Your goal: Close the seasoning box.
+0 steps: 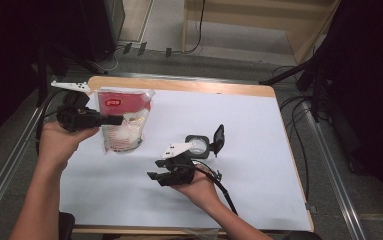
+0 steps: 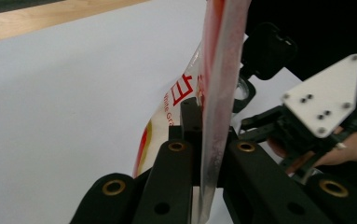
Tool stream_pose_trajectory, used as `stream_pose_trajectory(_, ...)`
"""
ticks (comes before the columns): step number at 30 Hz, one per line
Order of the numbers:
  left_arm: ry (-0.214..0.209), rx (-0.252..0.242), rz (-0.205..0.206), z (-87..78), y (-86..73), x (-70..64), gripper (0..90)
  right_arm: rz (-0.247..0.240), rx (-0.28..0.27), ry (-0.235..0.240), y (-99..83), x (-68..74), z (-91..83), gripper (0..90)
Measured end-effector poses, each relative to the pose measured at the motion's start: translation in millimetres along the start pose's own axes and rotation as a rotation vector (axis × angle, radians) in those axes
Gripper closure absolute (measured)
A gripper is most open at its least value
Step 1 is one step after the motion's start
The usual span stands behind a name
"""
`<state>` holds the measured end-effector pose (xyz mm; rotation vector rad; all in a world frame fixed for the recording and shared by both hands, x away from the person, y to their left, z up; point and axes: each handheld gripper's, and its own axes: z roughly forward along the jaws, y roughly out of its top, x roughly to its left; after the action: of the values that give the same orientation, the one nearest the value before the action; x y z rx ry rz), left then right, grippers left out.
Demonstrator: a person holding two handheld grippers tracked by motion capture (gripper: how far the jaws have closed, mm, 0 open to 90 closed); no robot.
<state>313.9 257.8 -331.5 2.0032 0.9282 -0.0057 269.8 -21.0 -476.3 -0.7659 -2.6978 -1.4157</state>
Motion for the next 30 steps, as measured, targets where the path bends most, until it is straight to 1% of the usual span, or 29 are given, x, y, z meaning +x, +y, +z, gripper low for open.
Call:
stream_pose_trajectory(1, -0.018, 0.005, 0.004, 1.0, 0.4, -4.5, 90.0, 0.002, 0.007, -0.006, -0.5, -2.4, 2.2, 53.0)
stream_pose_trajectory(2, -0.026, 0.009, 0.007, 1.8, 0.4, -7.0, 90.0, 0.004, 0.006, -0.014, -0.8, -3.3, 3.2, 53.0)
stream_pose_trajectory(3, -0.026, 0.009, 0.007, 1.8, 0.4, -7.0, 90.0, 0.004, 0.006, -0.014, -0.8, -3.3, 3.2, 53.0)
stream_pose_trajectory(4, -0.03, 0.014, 0.011, 2.7, 0.6, -9.3, 90.0, 0.008, 0.002, -0.027, -1.1, -5.5, 4.3, 52.9)
stream_pose_trajectory(5, -0.039, 0.025, 0.011, 4.8, 0.8, -13.9, 90.0, 0.012, -0.002, -0.028, -1.1, -6.9, 4.8, 52.9)
stream_pose_trajectory(6, -0.039, 0.025, 0.011, 4.8, 0.8, -13.9, 90.0, 0.012, -0.002, -0.028, -1.1, -6.9, 4.8, 52.9)
stream_pose_trajectory(7, -0.05, 0.03, 0.013, 6.1, 0.9, -16.0, 90.0, 0.022, -0.006, -0.031, -1.2, -8.0, 5.5, 52.9)
stream_pose_trajectory(8, -0.064, 0.042, 0.023, 8.8, 1.4, -20.6, 90.0, 0.03, -0.011, -0.039, -1.5, -9.7, 7.3, 52.9)
stream_pose_trajectory(9, -0.07, 0.049, 0.031, 10.3, 1.6, -23.5, 90.0, 0.036, -0.01, -0.039, -1.8, -10.2, 8.4, 52.9)
stream_pose_trajectory(10, -0.07, 0.049, 0.031, 10.3, 1.6, -23.5, 90.0, 0.036, -0.01, -0.039, -1.8, -10.2, 8.4, 52.9)
stream_pose_trajectory(11, -0.077, 0.061, 0.045, 13.7, 2.3, -28.8, 90.0, 0.044, -0.007, -0.049, -3.1, -11.3, 11.0, 53.1)
stream_pose_trajectory(12, -0.077, 0.061, 0.045, 13.7, 2.3, -28.8, 90.0, 0.044, -0.007, -0.049, -3.1, -11.3, 11.0, 53.1)
stream_pose_trajectory(15, -0.106, 0.084, 0.048, 18.9, 3.5, -36.1, 90.0, 0.043, -0.003, -0.065, -5.4, -11.9, 15.8, 53.9)
stream_pose_trajectory(17, -0.12, 0.086, 0.041, 20.1, 4.0, -38.1, 90.0, 0.039, -0.013, -0.076, -6.3, -12.2, 17.0, 53.9)
stream_pose_trajectory(18, -0.12, 0.086, 0.041, 20.1, 4.0, -38.1, 90.0, 0.042, -0.017, -0.079, -6.9, -12.5, 17.1, 54.0)
stream_pose_trajectory(19, -0.13, 0.082, 0.027, 21.1, 4.2, -40.4, 90.0, 0.048, -0.025, -0.081, -7.8, -13.0, 17.3, 54.2)
stream_pose_trajectory(20, -0.138, 0.08, 0.023, 21.9, 4.2, -41.0, 90.0, 0.054, -0.028, -0.091, -8.5, -13.7, 16.9, 54.5)
stream_pose_trajectory(21, -0.138, 0.08, 0.023, 21.9, 4.2, -41.0, 90.0, 0.059, -0.035, -0.094, -9.5, -14.5, 17.1, 54.9)
stream_pose_trajectory(22, -0.147, 0.081, 0.016, 22.6, 4.2, -42.3, 90.0, 0.059, -0.035, -0.094, -9.5, -14.5, 17.1, 54.9)
stream_pose_trajectory(23, -0.151, 0.083, 0.017, 23.1, 4.6, -42.6, 90.0, 0.069, -0.049, -0.103, -11.2, -15.7, 17.5, 55.5)
stream_pose_trajectory(24, -0.167, 0.088, 0.005, 24.8, 5.2, -43.9, 90.0, 0.072, -0.054, -0.107, -11.9, -15.9, 17.8, 55.6)
stream_pose_trajectory(25, -0.167, 0.088, 0.005, 24.8, 5.2, -43.9, 90.0, 0.072, -0.054, -0.107, -11.9, -15.9, 17.8, 55.6)
stream_pose_trajectory(26, -0.174, 0.091, -0.008, 25.8, 5.2, -44.9, 90.0, 0.08, -0.063, -0.111, -13.1, -15.6, 17.9, 55.6)
stream_pose_trajectory(28, -0.178, 0.1, -0.013, 28.4, 5.3, -45.5, 90.0, 0.082, -0.068, -0.112, -13.4, -15.4, 18.1, 55.6)
stream_pose_trajectory(29, -0.177, 0.107, -0.027, 31.5, 4.5, -44.1, 90.0, 0.077, -0.09, -0.115, -13.7, -14.1, 17.0, 55.7)
stream_pose_trajectory(30, -0.177, 0.107, -0.027, 31.5, 4.5, -44.1, 90.0, 0.07, -0.098, -0.115, -13.5, -13.0, 16.3, 56.1)
